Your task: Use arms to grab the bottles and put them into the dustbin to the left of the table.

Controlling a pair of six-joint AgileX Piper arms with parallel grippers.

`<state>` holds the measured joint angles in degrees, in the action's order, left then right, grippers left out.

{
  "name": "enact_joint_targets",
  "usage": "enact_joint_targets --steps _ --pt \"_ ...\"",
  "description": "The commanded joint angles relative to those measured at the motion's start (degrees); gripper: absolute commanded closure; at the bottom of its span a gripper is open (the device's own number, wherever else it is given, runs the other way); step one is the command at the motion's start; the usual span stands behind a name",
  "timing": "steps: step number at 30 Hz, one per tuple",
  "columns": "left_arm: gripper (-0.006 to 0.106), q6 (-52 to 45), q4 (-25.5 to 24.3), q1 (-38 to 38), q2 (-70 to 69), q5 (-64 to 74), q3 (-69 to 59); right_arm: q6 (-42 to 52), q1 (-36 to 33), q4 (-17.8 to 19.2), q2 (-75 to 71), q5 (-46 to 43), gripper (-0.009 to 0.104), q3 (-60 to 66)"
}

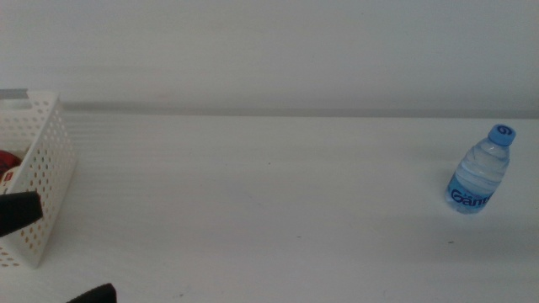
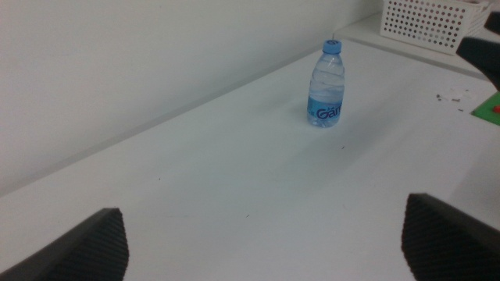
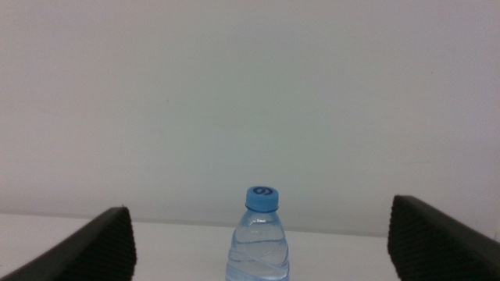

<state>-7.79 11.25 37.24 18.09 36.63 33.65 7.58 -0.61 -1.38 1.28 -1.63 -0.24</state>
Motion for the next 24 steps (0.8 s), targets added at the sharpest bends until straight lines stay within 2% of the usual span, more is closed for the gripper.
enact_joint_targets --steps 1,6,13,16,20,24 --pt "0.007 0.2 0.1 0.5 -0.3 -1.1 -0.1 -0.8 0.3 1.0 4.0 -3.2 0.009 2.1" --pt "0.007 0.2 0.1 0.5 -0.3 -1.1 -0.1 -2.7 0.3 2.3 19.9 -6.7 0.009 0.2" --pt "0.007 0.2 0.1 0.5 -0.3 -1.1 -0.1 3.0 0.3 2.1 39.3 -23.4 0.009 0.1" --pt "0.007 0.2 0.1 0.5 -0.3 -1.1 -0.1 4.3 0.3 -0.7 45.9 -29.4 0.009 -0.1" --pt "0.007 0.2 -0.1 0.5 -0.3 -1.1 -0.1 5.4 0.6 -6.5 52.9 -36.0 0.009 -0.1" --pt "0.007 0.2 -0.2 0.5 -0.3 -1.1 -0.1 5.1 0.6 -8.5 58.9 -41.3 0.009 -0.3"
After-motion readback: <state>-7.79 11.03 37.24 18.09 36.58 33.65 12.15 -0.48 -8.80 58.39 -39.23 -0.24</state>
